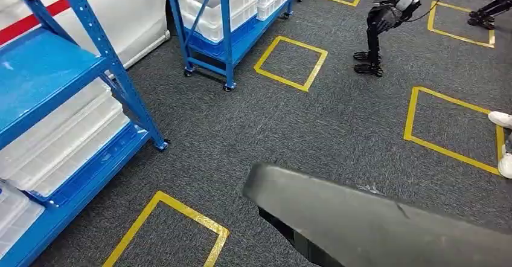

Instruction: Take the parts from the cabinet and place them on the table.

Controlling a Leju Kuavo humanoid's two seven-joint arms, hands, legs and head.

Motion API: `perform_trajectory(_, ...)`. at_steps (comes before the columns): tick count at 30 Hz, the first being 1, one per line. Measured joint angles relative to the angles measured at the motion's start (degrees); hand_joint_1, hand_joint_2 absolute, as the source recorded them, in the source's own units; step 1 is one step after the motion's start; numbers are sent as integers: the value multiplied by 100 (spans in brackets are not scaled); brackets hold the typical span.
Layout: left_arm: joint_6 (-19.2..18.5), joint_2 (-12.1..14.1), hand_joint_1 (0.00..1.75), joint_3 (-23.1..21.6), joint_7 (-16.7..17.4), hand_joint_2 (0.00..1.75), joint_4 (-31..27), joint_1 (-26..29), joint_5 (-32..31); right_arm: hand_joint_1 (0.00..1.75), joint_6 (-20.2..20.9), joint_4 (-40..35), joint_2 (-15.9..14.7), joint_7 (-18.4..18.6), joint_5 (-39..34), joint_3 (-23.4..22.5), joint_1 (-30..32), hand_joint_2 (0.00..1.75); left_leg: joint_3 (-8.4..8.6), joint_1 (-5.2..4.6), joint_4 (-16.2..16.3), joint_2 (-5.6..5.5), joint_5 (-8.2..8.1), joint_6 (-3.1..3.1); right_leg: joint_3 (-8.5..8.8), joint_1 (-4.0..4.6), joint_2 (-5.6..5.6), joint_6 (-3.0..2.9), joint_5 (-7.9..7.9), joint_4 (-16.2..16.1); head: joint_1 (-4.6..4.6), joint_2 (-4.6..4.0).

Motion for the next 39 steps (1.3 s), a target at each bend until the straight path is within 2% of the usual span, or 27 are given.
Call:
perform_trajectory(2,-2,-4,0,-2,0,0,2,-12,-2,175,0,-2,0,0,0,0,-2,175,44,-3,3,93,-29,-33,673,8,-135,-45,470,-1147,0,0)
perform_trajectory(3,-2,-4,0,-2,0,0,0,-13,-2,175,0,-2,0,-2,0,0,-9,175,63,-13,7,129,-44,-56,813,47,-319,-103,397,-1453,-2,0)
perform_trajectory(7,-2,-7,0,0,0,0,2,-33,-2,175,0,-6,2,0,0,-4,-4,175,92,-36,-3,260,-64,-194,774,107,-114,-205,454,-1445,-2,0)
perform_trajectory(8,-2,-7,0,-2,0,0,0,-42,-2,175,0,-9,2,-2,0,-7,-1,175,59,-8,43,166,-130,-239,805,30,-87,-274,502,-1510,-2,0)
perform_trajectory(9,-4,-9,0,-2,0,0,2,-37,-2,175,0,-9,4,-2,-2,-7,-13,175,17,1,183,-52,-248,-255,805,41,-63,-308,517,-1533,-2,0)
perform_trajectory(10,-4,-11,0,-2,0,0,2,-35,-2,175,0,-9,6,-2,-2,-7,-22,175,-146,11,549,-210,-488,-260,794,46,-40,-336,521,-1530,-4,0)
perform_trajectory(12,-9,-9,0,0,-40,0,2,-6,-7,175,55,-7,13,4,-42,-7,-17,175,-627,10,1556,-300,-946,-288,771,62,85,-344,519,-1521,-4,0)
perform_trajectory(13,-65,-9,0,0,-217,0,2,20,-29,175,226,18,91,29,-204,-2,-28,175,-783,10,1860,-301,-1002,-296,758,67,140,-345,520,-1508,-4,0)
perform_trajectory(14,-111,-11,0,-2,-410,0,2,31,-31,175,458,85,196,78,-382,28,-68,175,-808,15,1876,-302,-915,-297,754,69,208,-345,521,-1495,-2,0)
perform_trajectory(15,-140,-20,0,-2,-544,0,2,24,-28,175,525,161,355,142,-411,98,-150,175,-705,17,1638,-308,-703,-296,753,68,287,-344,520,-1477,-4,0)
perform_trajectory(16,-164,-22,0,-2,-634,0,2,0,-22,175,523,242,524,188,-391,205,-236,175,-485,19,1151,-342,-393,-286,754,66,376,-341,518,-1454,-4,0)
perform_trajectory(17,-175,-22,0,-2,-682,0,2,-18,-11,175,496,293,632,199,-378,289,-297,175,-248,28,618,-450,-112,-274,754,62,451,-326,508,-1424,-4,0)
perform_trajectory(18,-197,-20,0,-2,-719,0,0,-30,-9,175,474,332,735,197,-385,352,-352,175,-110,46,258,-721,-25,-243,732,49,514,-312,500,-1401,-2,0)
perform_trajectory(19,-210,-24,0,-4,-759,0,2,-30,-22,175,463,380,794,192,-415,385,-429,175,-61,57,126,-841,-79,-232,688,86,589,-272,496,-1341,-2,0)
perform_trajectory(22,-238,-22,0,-4,-813,0,0,-65,-39,175,469,485,866,184,-568,400,-488,175,-70,10,164,-665,-69,-160,618,39,787,-150,570,-1390,-2,0)
perform_trajectory(23,-245,-24,0,-4,-853,0,0,-82,-46,175,529,525,866,186,-634,400,-532,175,-68,68,103,-588,-22,-96,590,56,834,-117,573,-1366,-4,0)
perform_trajectory(24,-253,-17,0,-7,-878,0,0,-110,-50,175,592,575,868,190,-706,398,-569,175,-62,58,90,-492,0,-62,534,70,510,-116,472,-1238,0,0)
perform_trajectory(25,-262,-13,0,-7,-909,0,0,-114,-61,175,656,619,870,206,-759,393,-640,175,-67,44,87,-419,-1,-13,394,83,237,-99,261,-941,-2,0)
perform_trajectory(27,-291,-9,0,-7,-975,0,0,-94,-83,175,769,756,900,332,-861,389,-755,175,-71,9,87,-243,-4,-5,-34,67,49,-62,-178,-44,-2,0)
perform_trajectory(28,-291,0,0,-7,-979,0,0,-97,-83,175,793,820,912,394,-879,387,-798,175,-82,0,90,-158,-8,1,-216,57,27,-52,-287,322,0,0)
perform_trajectory(29,-291,2,0,-7,-988,0,0,-103,-85,175,813,881,936,431,-885,387,-823,175,-83,-7,91,-85,-13,5,-263,41,14,-49,-254,416,-2,0)
perform_trajectory(30,-291,2,0,-7,-999,0,0,-112,-85,175,822,929,944,450,-892,387,-837,175,-80,-16,91,-18,-19,3,-169,36,-1,-53,-102,238,-2,0)
perform_trajectory(32,-291,2,0,-7,-1014,0,0,-124,-85,175,824,977,968,466,-894,387,-885,175,-49,-24,92,99,-41,-17,363,50,-99,-102,368,-716,-2,0)
perform_trajectory(33,-291,0,0,-7,-1023,0,0,-127,-85,175,824,995,984,468,-898,387,-920,175,-23,-26,92,156,-56,-34,654,82,-287,-146,524,-1217,0,0)
perform_trajectory(34,-289,0,0,-7,-1025,0,0,-127,-85,175,824,1014,988,483,-912,387,-961,175,-19,-67,96,201,-80,-72,716,169,-474,-179,432,-1369,-2,0)
perform_trajectory(38,-258,-4,0,-9,-997,0,0,-154,-109,175,802,1104,1091,525,-929,389,-1003,175,40,-69,78,419,-112,-186,686,171,-182,-273,482,-1436,-2,0)
perform_trajectory(39,-238,0,0,-9,-966,0,0,-164,-138,175,780,1119,1141,522,-863,393,-1012,175,17,-21,149,192,-193,-220,730,116,-144,-310,517,-1484,-2,0)
